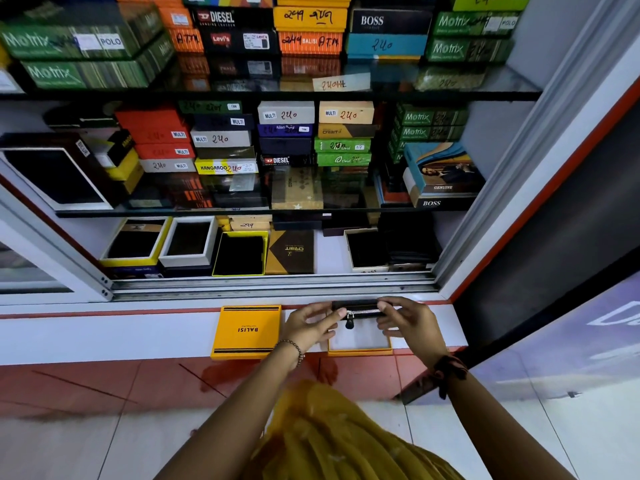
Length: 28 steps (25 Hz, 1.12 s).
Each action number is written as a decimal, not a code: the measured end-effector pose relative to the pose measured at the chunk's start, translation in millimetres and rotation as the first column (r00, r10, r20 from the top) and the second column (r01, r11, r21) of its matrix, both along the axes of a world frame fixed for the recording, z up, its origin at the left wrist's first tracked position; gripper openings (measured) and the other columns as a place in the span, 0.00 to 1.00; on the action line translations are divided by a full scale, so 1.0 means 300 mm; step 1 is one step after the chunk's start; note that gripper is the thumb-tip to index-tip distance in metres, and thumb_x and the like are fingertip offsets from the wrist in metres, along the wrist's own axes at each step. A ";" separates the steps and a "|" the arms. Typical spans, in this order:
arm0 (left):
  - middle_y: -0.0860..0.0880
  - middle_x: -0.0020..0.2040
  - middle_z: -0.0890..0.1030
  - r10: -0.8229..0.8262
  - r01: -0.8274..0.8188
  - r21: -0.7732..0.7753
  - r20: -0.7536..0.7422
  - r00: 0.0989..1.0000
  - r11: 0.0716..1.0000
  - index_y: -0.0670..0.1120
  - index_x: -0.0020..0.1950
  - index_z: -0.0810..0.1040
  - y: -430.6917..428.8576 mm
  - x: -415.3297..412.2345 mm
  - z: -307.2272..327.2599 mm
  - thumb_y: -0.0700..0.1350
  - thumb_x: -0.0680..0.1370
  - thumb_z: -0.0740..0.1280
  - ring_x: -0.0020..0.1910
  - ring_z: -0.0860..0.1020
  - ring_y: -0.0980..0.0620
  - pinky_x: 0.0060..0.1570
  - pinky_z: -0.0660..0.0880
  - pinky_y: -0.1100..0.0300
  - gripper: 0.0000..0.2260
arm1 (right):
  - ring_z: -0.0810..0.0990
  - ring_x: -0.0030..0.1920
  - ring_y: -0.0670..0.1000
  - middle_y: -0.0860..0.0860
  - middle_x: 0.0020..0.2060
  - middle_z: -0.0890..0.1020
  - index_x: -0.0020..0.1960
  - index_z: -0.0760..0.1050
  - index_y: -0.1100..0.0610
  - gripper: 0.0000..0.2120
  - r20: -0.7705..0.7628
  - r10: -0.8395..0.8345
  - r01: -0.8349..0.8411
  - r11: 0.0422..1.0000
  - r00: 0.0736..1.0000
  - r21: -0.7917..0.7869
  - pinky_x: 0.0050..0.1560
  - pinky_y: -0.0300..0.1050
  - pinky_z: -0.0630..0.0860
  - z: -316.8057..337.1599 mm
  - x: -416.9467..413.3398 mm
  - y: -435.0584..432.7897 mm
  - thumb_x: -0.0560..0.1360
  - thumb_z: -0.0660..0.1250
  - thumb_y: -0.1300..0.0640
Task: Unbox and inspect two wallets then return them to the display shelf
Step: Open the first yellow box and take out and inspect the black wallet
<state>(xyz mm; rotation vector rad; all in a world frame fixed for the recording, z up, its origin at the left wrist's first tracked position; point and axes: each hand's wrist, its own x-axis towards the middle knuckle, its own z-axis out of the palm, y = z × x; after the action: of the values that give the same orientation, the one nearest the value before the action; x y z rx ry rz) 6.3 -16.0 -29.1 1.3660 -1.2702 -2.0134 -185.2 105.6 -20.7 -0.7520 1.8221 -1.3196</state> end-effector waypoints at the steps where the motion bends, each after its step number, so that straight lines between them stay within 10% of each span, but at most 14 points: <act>1: 0.46 0.51 0.87 0.004 -0.002 0.051 -0.050 0.999 0.999 0.45 0.56 0.82 -0.003 0.000 0.011 0.50 0.63 0.81 0.46 0.87 0.49 0.43 0.84 0.59 0.24 | 0.89 0.41 0.56 0.57 0.37 0.89 0.51 0.85 0.53 0.05 0.023 0.009 -0.008 1.000 1.000 -0.028 0.40 0.43 0.85 0.010 0.000 0.004 0.77 0.73 0.53; 9: 0.45 0.53 0.86 -0.070 0.097 0.116 -0.215 0.974 0.989 0.38 0.58 0.82 -0.034 -0.005 0.118 0.35 0.71 0.75 0.49 0.85 0.54 0.50 0.81 0.67 0.16 | 0.89 0.50 0.54 0.54 0.48 0.88 0.61 0.75 0.57 0.26 0.256 -0.026 0.009 0.998 0.966 0.066 0.49 0.45 0.85 0.119 0.080 -0.015 0.71 0.78 0.45; 15: 0.42 0.56 0.85 -0.070 0.089 0.068 -0.239 0.969 0.994 0.39 0.58 0.81 -0.033 0.004 0.101 0.36 0.70 0.76 0.51 0.85 0.55 0.47 0.81 0.67 0.17 | 0.89 0.48 0.49 0.53 0.46 0.90 0.51 0.88 0.57 0.10 0.262 0.206 -0.238 0.967 0.943 0.095 0.48 0.40 0.85 0.145 0.086 -0.031 0.74 0.76 0.52; 22: 0.39 0.59 0.83 -0.118 0.141 0.066 -0.273 0.955 0.988 0.44 0.55 0.82 -0.069 0.084 0.095 0.42 0.70 0.76 0.51 0.86 0.48 0.46 0.83 0.60 0.14 | 0.84 0.45 0.43 0.47 0.42 0.87 0.48 0.84 0.55 0.06 -0.436 0.121 -0.104 0.993 0.892 0.064 0.43 0.29 0.76 0.189 -0.053 0.019 0.80 0.69 0.57; 25: 0.41 0.49 0.84 -0.250 0.349 0.188 -0.409 0.878 0.918 0.40 0.61 0.76 -0.072 0.115 0.108 0.51 0.61 0.82 0.38 0.86 0.52 0.42 0.84 0.54 0.34 | 0.84 0.46 0.52 0.56 0.43 0.86 0.47 0.83 0.60 0.09 -0.137 0.179 -0.167 0.981 0.974 0.096 0.42 0.38 0.79 0.178 -0.037 0.041 0.80 0.65 0.66; 28: 0.47 0.46 0.87 -0.359 0.552 0.244 -0.542 0.760 0.798 0.44 0.59 0.82 -0.025 0.103 0.128 0.59 0.60 0.80 0.37 0.84 0.55 0.40 0.84 0.56 0.32 | 0.87 0.45 0.50 0.60 0.39 0.86 0.42 0.84 0.56 0.17 -0.079 0.308 -0.306 0.951 0.948 0.036 0.41 0.37 0.81 0.166 0.043 0.043 0.77 0.66 0.74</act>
<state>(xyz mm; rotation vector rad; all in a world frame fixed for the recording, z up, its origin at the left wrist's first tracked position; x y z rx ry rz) 37.2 -23.6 9.2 0.6223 -1.0786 -2.8521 -172.3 118.5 29.0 -1.0456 1.6975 -1.0748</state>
